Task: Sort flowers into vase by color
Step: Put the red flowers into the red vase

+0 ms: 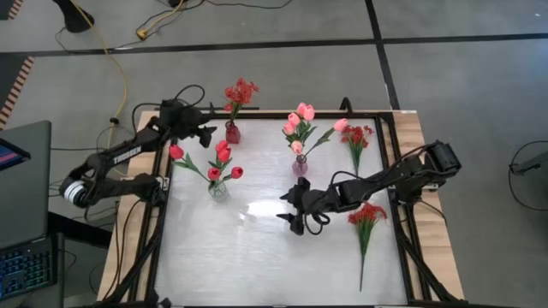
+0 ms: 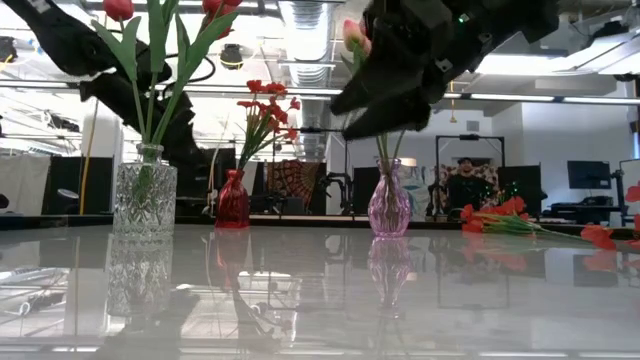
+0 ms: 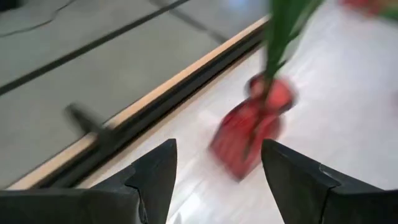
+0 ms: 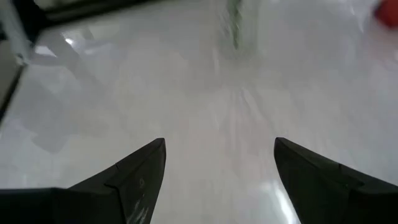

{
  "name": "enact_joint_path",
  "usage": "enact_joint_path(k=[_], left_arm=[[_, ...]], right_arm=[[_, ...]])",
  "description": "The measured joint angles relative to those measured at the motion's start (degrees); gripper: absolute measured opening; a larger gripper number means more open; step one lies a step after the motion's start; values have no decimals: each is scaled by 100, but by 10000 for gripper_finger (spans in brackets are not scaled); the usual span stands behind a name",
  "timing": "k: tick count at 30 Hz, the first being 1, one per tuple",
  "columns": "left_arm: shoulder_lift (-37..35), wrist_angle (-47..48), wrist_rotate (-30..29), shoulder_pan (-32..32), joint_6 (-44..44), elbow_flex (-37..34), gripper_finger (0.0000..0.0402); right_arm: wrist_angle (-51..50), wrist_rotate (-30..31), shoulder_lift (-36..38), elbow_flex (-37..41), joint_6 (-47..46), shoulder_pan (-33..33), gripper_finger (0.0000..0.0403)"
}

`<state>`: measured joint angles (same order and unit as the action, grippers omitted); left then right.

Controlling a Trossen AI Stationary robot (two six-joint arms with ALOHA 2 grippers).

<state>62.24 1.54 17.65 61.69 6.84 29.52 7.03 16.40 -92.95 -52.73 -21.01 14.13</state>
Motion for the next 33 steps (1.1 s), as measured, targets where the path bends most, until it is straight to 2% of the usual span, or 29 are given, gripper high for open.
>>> enact_joint_path(k=[5,7,11,17,20,26,33], left_arm=[[-518,676,-1066,-32,-277,-2,220],[-812,767,-1310,-32,-349,-2,220],[-1547,813,-1534,-32,-456,-2,220],[-2310,631,-1360,-32,-609,226,215],[-2552,497,-1055,-32,-609,471,206],[-2858,-166,120,-35,-1038,1106,189],[-2898,-247,2141,-314,-1735,1733,186]], right_arm=[[-1589,21,2,-449,-815,55,324],[-2078,25,2,-630,-1051,114,324],[-2548,65,0,-864,-1304,264,324],[-2850,166,0,-1067,-1505,434,324],[-2802,169,0,-1084,-1550,448,324],[-2798,175,-2,-1086,-1651,450,324],[-2818,161,-2,-1084,-1776,450,324]])
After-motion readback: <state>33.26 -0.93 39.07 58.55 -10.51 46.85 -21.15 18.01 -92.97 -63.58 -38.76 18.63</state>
